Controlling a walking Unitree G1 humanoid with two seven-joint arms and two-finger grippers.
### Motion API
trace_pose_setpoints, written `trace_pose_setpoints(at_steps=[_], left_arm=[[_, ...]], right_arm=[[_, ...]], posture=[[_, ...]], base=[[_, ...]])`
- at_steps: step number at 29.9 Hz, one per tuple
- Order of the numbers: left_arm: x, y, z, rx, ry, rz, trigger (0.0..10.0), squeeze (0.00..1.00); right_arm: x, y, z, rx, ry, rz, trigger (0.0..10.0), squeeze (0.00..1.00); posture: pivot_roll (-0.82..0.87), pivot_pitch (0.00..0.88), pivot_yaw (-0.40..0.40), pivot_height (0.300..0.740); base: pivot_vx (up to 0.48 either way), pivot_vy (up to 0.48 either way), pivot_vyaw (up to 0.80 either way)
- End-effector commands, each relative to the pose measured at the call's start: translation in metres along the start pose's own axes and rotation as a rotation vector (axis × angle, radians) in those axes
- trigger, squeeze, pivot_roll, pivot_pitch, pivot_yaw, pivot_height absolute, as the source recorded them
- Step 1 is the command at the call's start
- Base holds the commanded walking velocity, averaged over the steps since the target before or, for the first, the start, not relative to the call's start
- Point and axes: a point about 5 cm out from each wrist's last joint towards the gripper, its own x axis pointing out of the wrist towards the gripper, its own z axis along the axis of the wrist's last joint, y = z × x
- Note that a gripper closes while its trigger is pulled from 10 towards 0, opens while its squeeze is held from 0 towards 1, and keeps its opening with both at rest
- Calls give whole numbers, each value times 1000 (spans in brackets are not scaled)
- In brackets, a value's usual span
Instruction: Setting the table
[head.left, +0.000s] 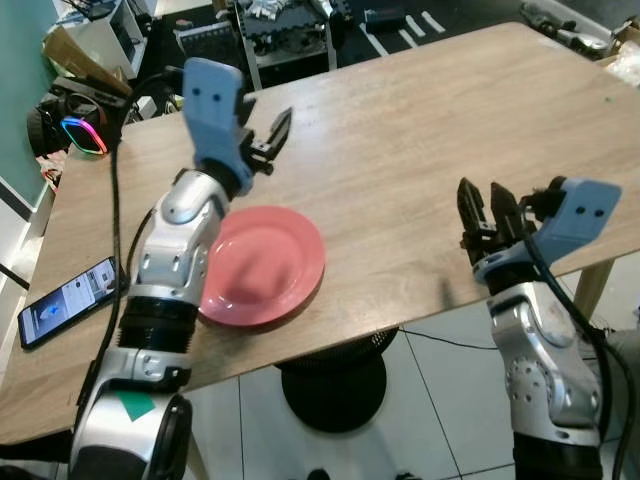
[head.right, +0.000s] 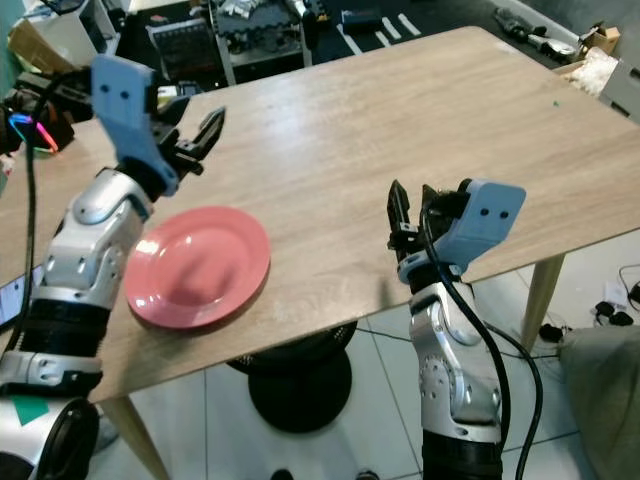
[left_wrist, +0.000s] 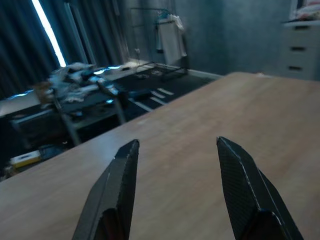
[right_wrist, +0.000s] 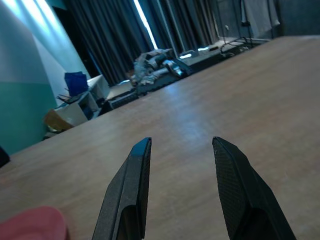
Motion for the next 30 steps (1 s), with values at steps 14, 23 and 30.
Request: trace_pose_setpoints(at_steps=[14, 23, 30], left_arm=[[-35, 28, -11, 36, 80, 140, 10000, 0], [-34, 23, -16, 6, 105, 155, 10000, 0], [-36, 22, -16, -6, 107, 171, 10000, 0]], right_arm=[[16, 29, -10, 28, 0, 164, 10000, 0], [12, 23, -11, 13, 2, 146, 10000, 0], [11, 21, -12, 10, -1, 127, 10000, 0]], posture=[[-32, 38, 149, 740], [-55, 40, 156, 740], [-56, 40, 154, 740]], base=[[0, 0, 0], [0, 0, 0], [0, 0, 0]])
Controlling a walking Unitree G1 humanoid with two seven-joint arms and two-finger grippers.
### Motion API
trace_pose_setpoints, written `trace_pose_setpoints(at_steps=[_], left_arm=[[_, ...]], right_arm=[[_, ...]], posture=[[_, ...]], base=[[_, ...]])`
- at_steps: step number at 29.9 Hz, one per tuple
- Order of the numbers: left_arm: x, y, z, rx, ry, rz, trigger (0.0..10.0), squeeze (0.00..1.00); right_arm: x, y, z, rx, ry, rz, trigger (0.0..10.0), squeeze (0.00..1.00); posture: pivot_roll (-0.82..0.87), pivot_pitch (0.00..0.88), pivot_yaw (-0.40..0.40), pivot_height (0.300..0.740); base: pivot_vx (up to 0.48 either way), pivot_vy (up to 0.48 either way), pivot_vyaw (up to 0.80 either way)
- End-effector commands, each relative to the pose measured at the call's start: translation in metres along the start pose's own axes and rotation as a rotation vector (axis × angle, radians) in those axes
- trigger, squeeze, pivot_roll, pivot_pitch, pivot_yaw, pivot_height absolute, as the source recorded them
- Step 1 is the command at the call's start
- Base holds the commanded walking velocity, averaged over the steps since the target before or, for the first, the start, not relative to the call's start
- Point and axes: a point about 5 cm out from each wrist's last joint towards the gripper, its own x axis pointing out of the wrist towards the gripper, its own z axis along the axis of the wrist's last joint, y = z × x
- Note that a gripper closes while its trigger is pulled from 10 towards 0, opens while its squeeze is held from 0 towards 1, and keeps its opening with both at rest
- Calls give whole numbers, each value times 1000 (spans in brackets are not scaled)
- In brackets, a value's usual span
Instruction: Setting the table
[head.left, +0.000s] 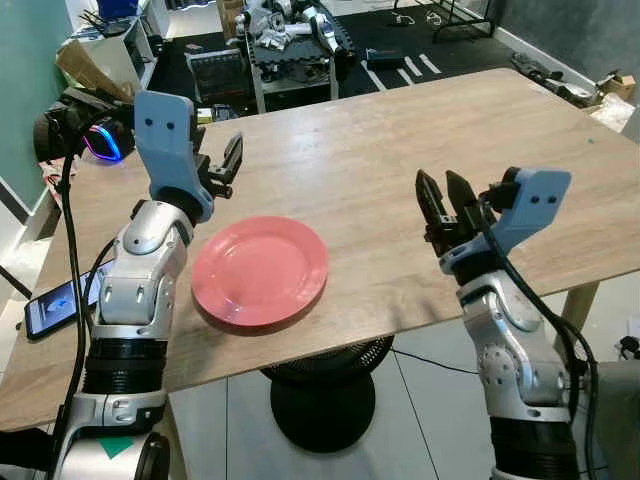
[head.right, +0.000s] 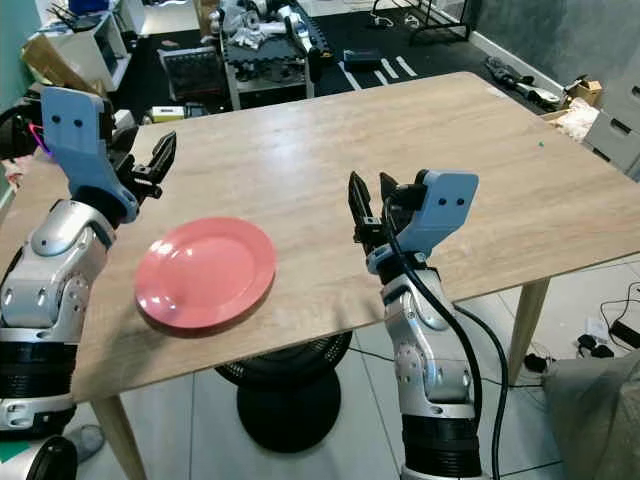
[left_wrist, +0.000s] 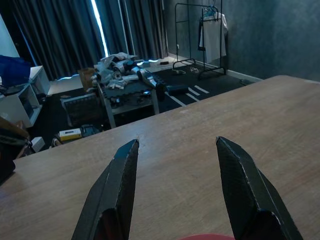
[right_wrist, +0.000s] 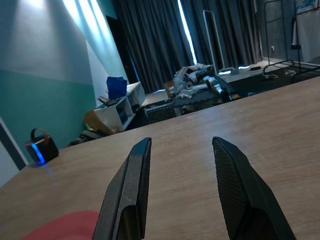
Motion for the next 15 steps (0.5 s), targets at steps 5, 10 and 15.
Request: trace_pose_setpoints(at_steps=[5, 10, 15], left_arm=[[-6, 2, -5, 6, 16, 38, 10000, 0], [-8, 1, -6, 5, 15, 55, 10000, 0], [-8, 0, -8, 10, 20, 60, 10000, 0]], right_arm=[[-4, -5, -5, -8, 8, -40, 10000, 0], [-4, -4, -7, -6, 14, -43, 10000, 0], [-4, -5, -8, -6, 18, -42, 10000, 0]], posture=[[-56, 37, 150, 740], [-58, 36, 144, 740], [-61, 35, 141, 740]], base=[[0, 0, 0], [0, 0, 0], [0, 0, 0]])
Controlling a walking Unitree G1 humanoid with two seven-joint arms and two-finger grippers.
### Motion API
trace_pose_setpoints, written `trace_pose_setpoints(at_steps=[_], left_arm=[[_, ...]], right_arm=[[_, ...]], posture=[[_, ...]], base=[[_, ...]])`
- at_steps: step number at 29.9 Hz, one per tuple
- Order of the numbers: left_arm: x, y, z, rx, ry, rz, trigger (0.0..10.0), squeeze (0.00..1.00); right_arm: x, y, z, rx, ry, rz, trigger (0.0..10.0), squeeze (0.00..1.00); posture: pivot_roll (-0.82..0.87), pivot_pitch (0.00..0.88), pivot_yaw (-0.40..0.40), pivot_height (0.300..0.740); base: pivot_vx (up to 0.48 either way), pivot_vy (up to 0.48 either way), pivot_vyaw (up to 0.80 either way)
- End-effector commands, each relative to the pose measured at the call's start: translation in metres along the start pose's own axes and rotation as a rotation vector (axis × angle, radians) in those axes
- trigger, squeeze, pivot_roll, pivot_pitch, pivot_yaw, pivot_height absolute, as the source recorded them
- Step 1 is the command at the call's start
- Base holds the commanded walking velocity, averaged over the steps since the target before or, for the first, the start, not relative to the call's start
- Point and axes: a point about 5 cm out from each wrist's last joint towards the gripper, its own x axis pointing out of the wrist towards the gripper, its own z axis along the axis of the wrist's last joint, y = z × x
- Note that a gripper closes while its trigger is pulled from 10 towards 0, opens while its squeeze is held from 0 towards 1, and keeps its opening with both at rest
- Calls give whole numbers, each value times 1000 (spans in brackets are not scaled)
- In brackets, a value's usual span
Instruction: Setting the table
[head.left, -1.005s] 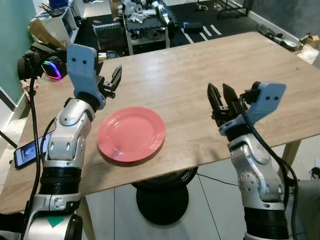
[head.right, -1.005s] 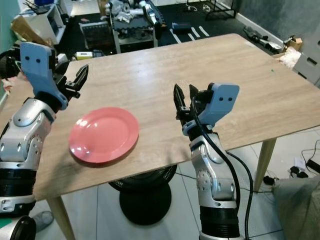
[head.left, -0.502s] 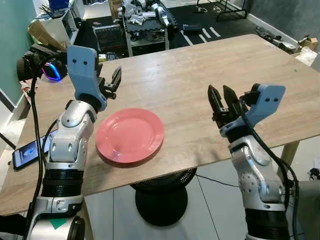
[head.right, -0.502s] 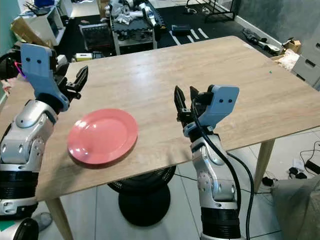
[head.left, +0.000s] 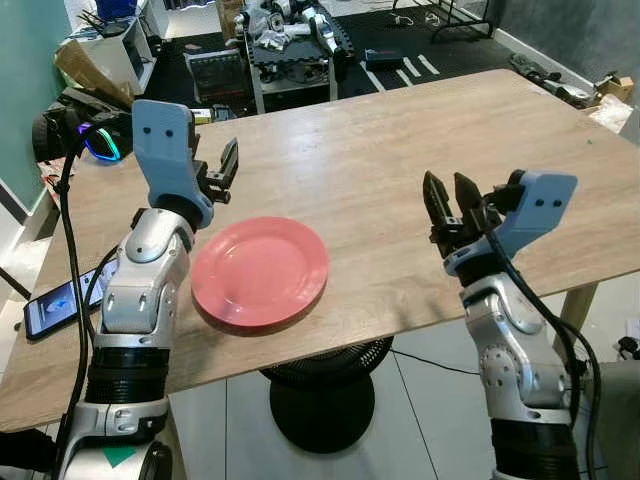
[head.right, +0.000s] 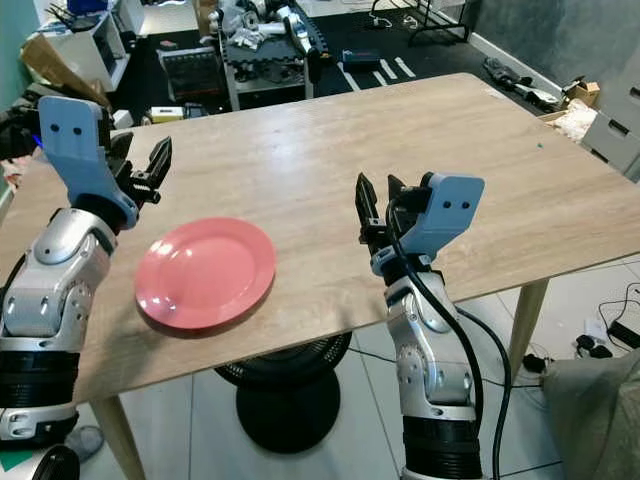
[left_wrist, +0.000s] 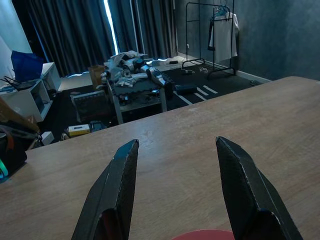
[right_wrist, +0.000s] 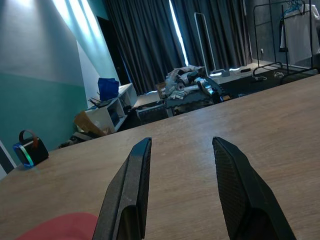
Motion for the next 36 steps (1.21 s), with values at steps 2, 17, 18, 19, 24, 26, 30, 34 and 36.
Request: trace_pose_setpoints(at_steps=[2, 17, 18, 19, 24, 26, 30, 34, 36], left_arm=[[-3, 1, -5, 14, 16, 17, 10000, 0], [-7, 1, -8, 5, 21, 33, 10000, 0], [-7, 1, -8, 6, 22, 33, 10000, 0], [-7, 1, -8, 6, 22, 33, 10000, 0], [-14, 2, -25, -33, 101, 37, 10000, 0], [-16, 1, -28, -43, 119, 31, 10000, 0], [-26, -4, -49, -133, 197, -64, 10000, 0], [-39, -8, -65, -73, 217, -180, 10000, 0], [-44, -10, -70, -49, 222, -215, 10000, 0]], right_arm=[[-3, -1, -7, 8, 22, -8, 10000, 0], [-2, -2, -8, 7, 27, -4, 10000, 0], [-1, -2, -8, 7, 28, -2, 10000, 0], [-1, -2, -8, 7, 28, -2, 10000, 0], [-5, 6, -18, -38, 82, 66, 10000, 0], [-5, 7, -19, -43, 85, 72, 10000, 0], [-9, 10, -28, -91, 112, 106, 10000, 0], [-17, 11, -41, -111, 148, 122, 10000, 0], [-20, 11, -45, -119, 162, 124, 10000, 0]], posture=[[-63, 32, 139, 740], [-61, 21, 120, 740], [-60, 21, 119, 740], [-60, 21, 119, 740], [-50, 25, 109, 740], [-50, 25, 109, 740], [-48, 26, 108, 740], [-45, 24, 109, 740], [-44, 23, 109, 740]], base=[[0, 0, 0], [0, 0, 0], [0, 0, 0], [0, 0, 0], [0, 0, 0], [0, 0, 0], [0, 0, 0], [0, 0, 0], [0, 0, 0]])
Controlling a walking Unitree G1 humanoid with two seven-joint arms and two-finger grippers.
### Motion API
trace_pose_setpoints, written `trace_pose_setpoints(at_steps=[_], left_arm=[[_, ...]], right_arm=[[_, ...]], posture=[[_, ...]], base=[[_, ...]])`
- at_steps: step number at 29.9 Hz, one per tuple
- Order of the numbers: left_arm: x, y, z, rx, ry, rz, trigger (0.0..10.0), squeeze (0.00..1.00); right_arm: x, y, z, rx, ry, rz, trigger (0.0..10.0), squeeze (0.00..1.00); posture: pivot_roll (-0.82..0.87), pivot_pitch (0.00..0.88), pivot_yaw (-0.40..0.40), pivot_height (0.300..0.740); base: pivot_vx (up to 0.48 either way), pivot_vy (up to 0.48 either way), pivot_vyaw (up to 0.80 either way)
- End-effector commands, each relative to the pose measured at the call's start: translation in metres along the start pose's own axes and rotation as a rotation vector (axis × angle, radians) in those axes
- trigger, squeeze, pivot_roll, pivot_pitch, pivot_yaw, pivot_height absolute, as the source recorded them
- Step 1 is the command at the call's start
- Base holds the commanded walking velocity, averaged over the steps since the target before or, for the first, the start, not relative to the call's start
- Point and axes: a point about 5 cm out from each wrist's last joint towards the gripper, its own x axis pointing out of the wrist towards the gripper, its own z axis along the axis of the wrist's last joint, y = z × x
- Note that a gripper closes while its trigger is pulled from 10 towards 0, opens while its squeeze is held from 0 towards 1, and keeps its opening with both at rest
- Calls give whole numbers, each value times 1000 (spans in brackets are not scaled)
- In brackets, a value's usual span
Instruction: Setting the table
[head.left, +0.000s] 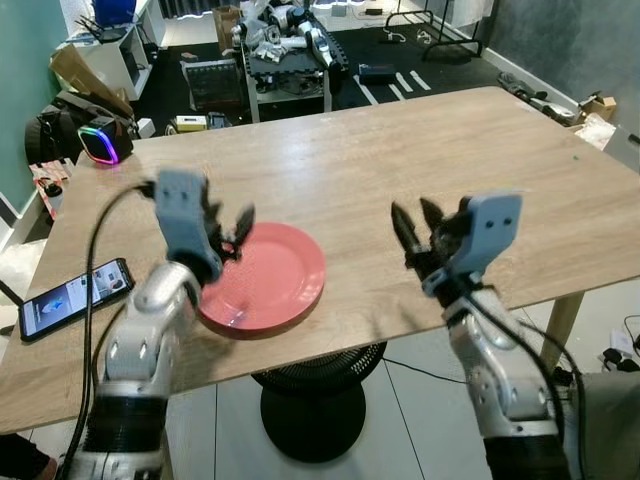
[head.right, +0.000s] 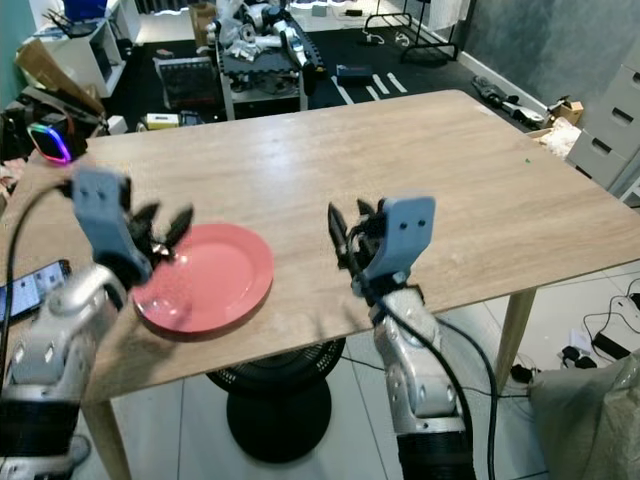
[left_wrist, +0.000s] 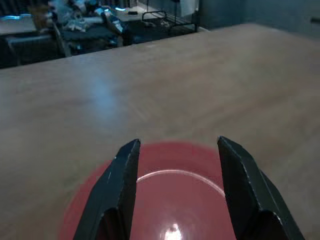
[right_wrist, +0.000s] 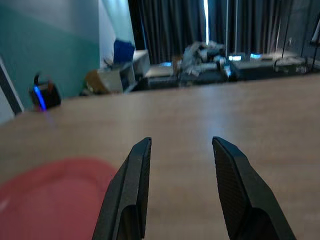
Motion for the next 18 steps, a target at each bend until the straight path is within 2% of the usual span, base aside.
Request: trace_pose_setpoints(at_steps=[1, 3, 5, 7, 8, 10, 18], left_arm=[[-6, -1, -10, 49, 15, -48, 10000, 0], [-6, -1, -10, 49, 15, -48, 10000, 0], [-14, -1, -24, 62, 43, -76, 10000, 0], [-15, 0, -27, 73, 45, -67, 10000, 0], [-15, 0, -27, 73, 45, -67, 10000, 0], [-14, 2, -25, 125, 34, -51, 10000, 0], [-13, 2, -24, 141, 18, -29, 10000, 0]], right_arm=[[-5, 2, -12, -7, 29, 3, 10000, 0], [-5, 2, -12, -7, 29, 3, 10000, 0], [-11, 1, -22, -4, 56, -14, 10000, 0], [-13, 1, -26, -2, 64, -20, 10000, 0], [-13, 1, -26, -2, 64, -20, 10000, 0], [-14, 2, -30, -3, 72, -23, 10000, 0], [-10, 2, -33, -13, 77, -11, 10000, 0]], posture=[[-40, 19, 112, 740], [-40, 19, 112, 740], [-33, 9, 121, 740], [-31, 4, 125, 740], [-31, 4, 125, 740], [-29, 0, 126, 740], [-22, 0, 108, 740]], base=[[0, 0, 0], [0, 0, 0], [0, 0, 0], [0, 0, 0], [0, 0, 0], [0, 0, 0], [0, 0, 0]])
